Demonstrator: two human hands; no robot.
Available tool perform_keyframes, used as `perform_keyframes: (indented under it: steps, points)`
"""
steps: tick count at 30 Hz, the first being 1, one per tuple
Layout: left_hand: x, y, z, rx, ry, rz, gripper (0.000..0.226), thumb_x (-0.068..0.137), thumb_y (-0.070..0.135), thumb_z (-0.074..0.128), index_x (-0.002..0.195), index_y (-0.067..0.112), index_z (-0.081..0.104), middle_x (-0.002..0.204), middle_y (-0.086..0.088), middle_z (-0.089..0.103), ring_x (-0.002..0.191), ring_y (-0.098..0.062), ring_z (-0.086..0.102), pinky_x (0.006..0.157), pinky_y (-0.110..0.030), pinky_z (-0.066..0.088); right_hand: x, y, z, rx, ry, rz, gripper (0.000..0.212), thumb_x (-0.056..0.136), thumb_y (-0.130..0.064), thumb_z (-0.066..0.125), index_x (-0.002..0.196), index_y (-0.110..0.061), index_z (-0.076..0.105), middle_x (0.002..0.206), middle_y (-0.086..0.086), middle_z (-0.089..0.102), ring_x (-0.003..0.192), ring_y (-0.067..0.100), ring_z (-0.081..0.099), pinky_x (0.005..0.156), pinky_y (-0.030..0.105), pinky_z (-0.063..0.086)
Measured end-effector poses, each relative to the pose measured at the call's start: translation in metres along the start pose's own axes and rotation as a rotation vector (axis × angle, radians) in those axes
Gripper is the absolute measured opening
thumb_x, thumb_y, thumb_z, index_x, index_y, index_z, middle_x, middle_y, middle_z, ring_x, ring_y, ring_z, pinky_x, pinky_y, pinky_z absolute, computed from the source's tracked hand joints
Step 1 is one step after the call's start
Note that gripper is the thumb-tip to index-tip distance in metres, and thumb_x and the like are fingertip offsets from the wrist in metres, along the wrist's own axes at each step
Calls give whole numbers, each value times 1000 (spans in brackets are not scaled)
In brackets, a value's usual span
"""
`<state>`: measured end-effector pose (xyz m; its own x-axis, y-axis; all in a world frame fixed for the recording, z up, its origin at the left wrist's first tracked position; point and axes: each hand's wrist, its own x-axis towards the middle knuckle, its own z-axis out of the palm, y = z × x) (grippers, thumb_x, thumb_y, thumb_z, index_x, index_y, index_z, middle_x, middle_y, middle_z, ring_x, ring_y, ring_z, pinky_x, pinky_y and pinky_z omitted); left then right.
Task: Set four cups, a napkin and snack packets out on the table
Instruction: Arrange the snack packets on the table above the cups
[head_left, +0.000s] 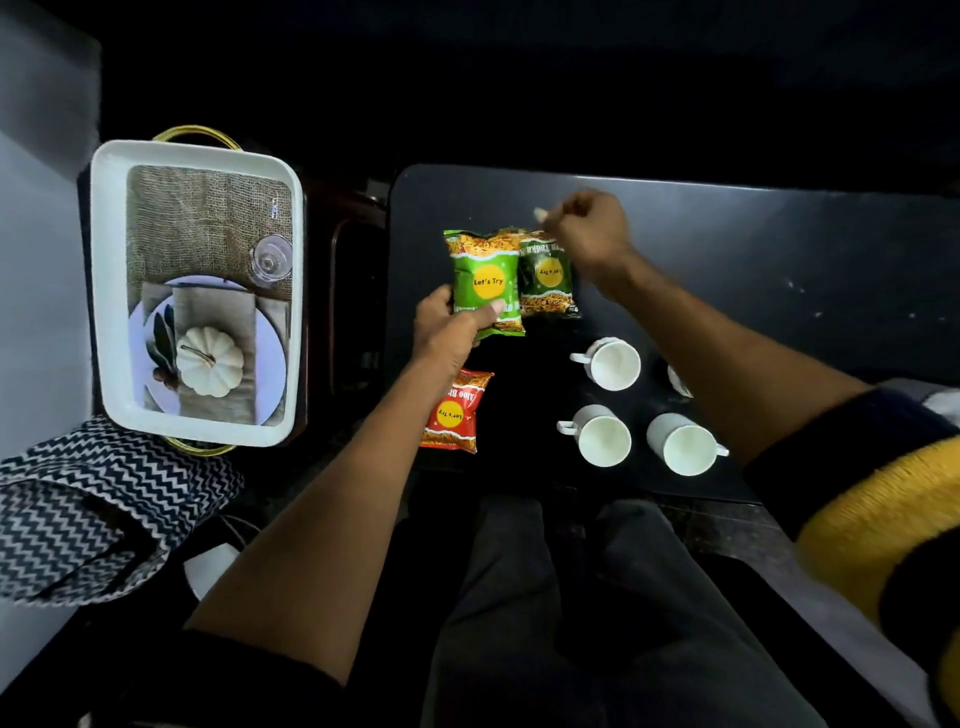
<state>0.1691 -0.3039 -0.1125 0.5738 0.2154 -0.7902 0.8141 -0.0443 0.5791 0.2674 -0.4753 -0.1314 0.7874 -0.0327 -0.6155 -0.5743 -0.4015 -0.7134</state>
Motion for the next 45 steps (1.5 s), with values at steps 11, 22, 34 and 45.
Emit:
perform_keyframes:
  steps: [11, 22, 34, 45]
  points:
    - [18, -20, -12, 100, 143, -80, 22, 79, 24, 84, 91, 28, 66, 102, 2, 75, 96, -19, 72, 93, -45, 58, -16, 60, 37, -423, 2, 218, 101, 55, -39, 94, 133, -11, 38, 127, 11, 54, 119, 31, 56, 102, 44, 50]
    - [17, -16, 7, 82, 124, -61, 25, 78, 24, 85, 94, 27, 66, 101, 4, 76, 96, -16, 73, 93, -45, 59, -36, 32, -1, -339, 296, -330, 58, 62, -39, 77, 108, -8, 58, 108, 11, 52, 101, 22, 51, 76, 27, 43]
    - [12, -2, 49, 76, 46, -36, 30, 78, 17, 85, 103, 19, 68, 107, -3, 76, 100, -19, 73, 97, -44, 57, -52, 34, -71, -113, 158, -256, 77, 55, -41, 94, 115, -13, 55, 99, -2, 67, 85, 11, 68, 70, 22, 57]
    - [11, -9, 77, 157, 33, -39, 34, 79, 13, 83, 109, 16, 67, 110, -2, 74, 101, -17, 71, 97, -39, 56, -26, 45, -146, -911, -94, -225, 46, 65, -19, 80, 109, -29, 76, 106, 9, 69, 99, 36, 65, 80, 41, 55]
